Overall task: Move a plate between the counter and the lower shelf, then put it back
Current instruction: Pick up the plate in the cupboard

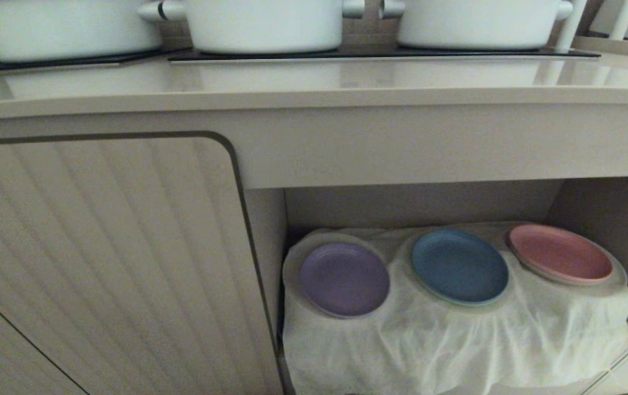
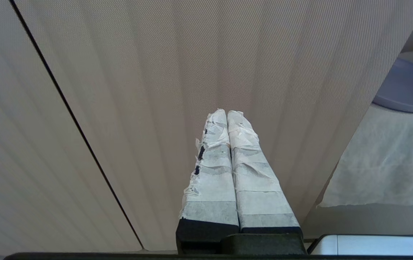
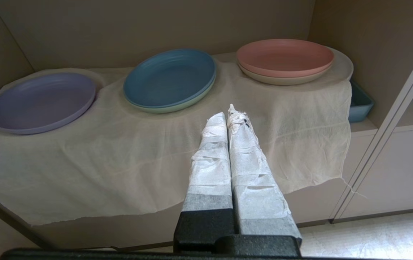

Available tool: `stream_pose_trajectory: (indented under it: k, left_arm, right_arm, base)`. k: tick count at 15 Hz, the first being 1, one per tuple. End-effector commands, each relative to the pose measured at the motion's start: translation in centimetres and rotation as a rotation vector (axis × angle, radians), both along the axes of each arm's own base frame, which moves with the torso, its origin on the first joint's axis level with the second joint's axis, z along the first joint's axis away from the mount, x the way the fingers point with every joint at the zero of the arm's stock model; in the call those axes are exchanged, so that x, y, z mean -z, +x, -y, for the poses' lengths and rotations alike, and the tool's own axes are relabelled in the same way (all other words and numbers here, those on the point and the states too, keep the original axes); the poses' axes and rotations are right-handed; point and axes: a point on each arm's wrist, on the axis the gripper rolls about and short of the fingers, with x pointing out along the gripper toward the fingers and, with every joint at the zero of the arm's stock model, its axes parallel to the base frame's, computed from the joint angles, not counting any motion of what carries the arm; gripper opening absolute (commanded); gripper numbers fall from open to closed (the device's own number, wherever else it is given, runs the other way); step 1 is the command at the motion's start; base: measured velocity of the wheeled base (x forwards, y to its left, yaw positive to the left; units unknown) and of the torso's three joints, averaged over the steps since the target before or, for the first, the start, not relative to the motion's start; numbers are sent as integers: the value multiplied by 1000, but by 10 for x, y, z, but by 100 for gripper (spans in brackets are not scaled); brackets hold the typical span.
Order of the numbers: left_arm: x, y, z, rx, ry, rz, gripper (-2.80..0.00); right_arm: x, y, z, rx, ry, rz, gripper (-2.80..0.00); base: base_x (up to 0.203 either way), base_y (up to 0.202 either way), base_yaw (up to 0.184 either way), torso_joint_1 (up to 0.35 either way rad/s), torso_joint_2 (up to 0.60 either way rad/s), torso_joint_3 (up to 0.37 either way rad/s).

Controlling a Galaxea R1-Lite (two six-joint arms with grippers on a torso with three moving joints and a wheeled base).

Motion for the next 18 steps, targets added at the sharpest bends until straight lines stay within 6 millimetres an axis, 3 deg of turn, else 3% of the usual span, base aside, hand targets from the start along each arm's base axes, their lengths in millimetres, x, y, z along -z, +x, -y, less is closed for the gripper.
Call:
stream_pose_trajectory:
  k: [1, 15, 18]
  left_arm:
    - [0, 0, 0, 0, 0, 1, -280]
    - [0, 0, 0, 0, 0, 1, -280]
    - [0, 0, 0, 0, 0, 1, -280]
  right_arm:
    - [0, 0, 0, 1, 1, -1, -280]
    - [0, 0, 0, 1, -5, -3, -280]
    - [0, 0, -1, -25, -88, -3, -280]
  base:
    - [0, 0, 0, 0, 0, 0]
    - [0, 0, 0, 0, 0, 0]
    - [0, 0, 0, 0, 0, 0]
